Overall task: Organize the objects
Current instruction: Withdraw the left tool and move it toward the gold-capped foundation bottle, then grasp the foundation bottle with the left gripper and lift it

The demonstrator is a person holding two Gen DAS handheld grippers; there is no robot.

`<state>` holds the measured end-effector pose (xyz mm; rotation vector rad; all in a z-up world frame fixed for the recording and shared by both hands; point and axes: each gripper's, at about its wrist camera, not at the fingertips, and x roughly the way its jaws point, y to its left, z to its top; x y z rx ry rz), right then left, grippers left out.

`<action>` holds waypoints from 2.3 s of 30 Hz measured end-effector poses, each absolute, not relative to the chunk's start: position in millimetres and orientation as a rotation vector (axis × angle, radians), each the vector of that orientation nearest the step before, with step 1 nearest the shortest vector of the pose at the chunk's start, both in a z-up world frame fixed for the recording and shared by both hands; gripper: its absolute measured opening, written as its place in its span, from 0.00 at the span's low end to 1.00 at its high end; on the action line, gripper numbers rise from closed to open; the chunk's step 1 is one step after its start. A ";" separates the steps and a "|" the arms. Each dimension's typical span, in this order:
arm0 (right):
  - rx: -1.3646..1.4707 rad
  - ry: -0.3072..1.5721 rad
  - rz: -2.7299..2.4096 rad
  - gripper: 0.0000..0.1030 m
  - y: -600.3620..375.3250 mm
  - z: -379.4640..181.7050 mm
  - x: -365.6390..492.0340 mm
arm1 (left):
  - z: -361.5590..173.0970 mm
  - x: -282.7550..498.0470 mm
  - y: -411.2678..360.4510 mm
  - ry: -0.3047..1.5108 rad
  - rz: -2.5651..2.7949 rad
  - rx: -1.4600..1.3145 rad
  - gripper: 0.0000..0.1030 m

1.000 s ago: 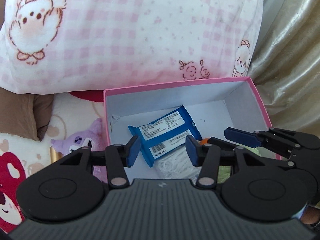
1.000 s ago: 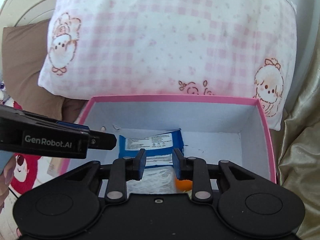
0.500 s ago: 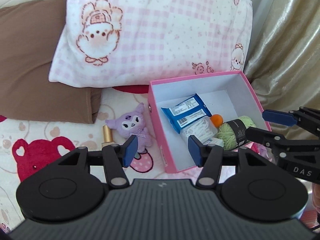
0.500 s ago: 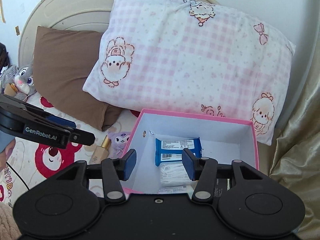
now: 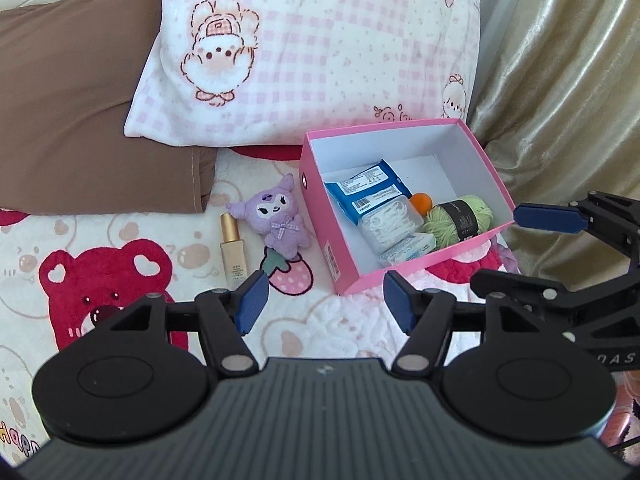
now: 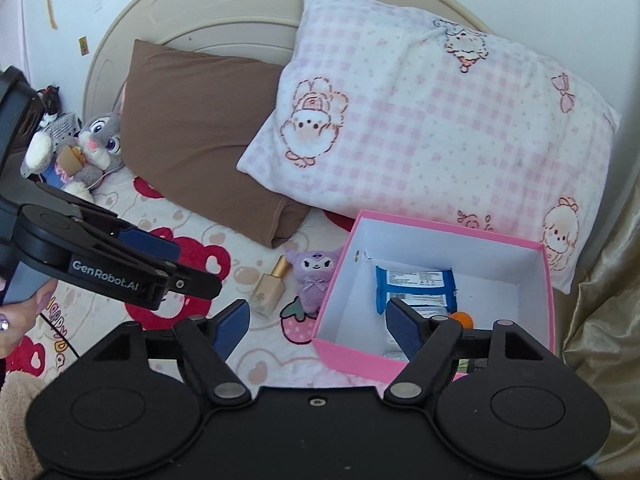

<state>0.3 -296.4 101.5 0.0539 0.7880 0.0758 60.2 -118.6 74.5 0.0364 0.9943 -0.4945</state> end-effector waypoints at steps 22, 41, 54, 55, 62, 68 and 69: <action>0.079 0.923 0.281 0.78 -220.6 -5.2 76.7 | -40.2 123.7 -43.1 1.117 -0.350 -0.148 0.69; -0.029 0.823 0.217 0.78 -203.6 -118.0 143.1 | -148.2 160.8 -25.7 1.035 -0.442 -0.449 0.61; -0.024 0.798 0.180 0.46 -210.0 -143.5 155.6 | -169.2 164.7 -43.3 0.995 -0.452 -0.429 0.25; -0.022 0.802 0.184 0.46 -210.3 -142.8 153.3 | -169.4 164.8 -41.5 1.011 -0.456 -0.443 0.25; 0.074 0.869 0.212 0.46 -215.8 -135.2 125.8 | -173.3 149.2 -26.8 1.159 -0.450 -0.590 0.25; 0.072 0.908 0.266 0.44 -213.2 -140.9 113.8 | -170.8 136.4 -24.0 1.156 -0.414 -0.573 0.23; 0.078 0.912 0.267 0.44 -213.8 -142.2 116.3 | -173.8 138.0 -25.0 1.157 -0.411 -0.573 0.24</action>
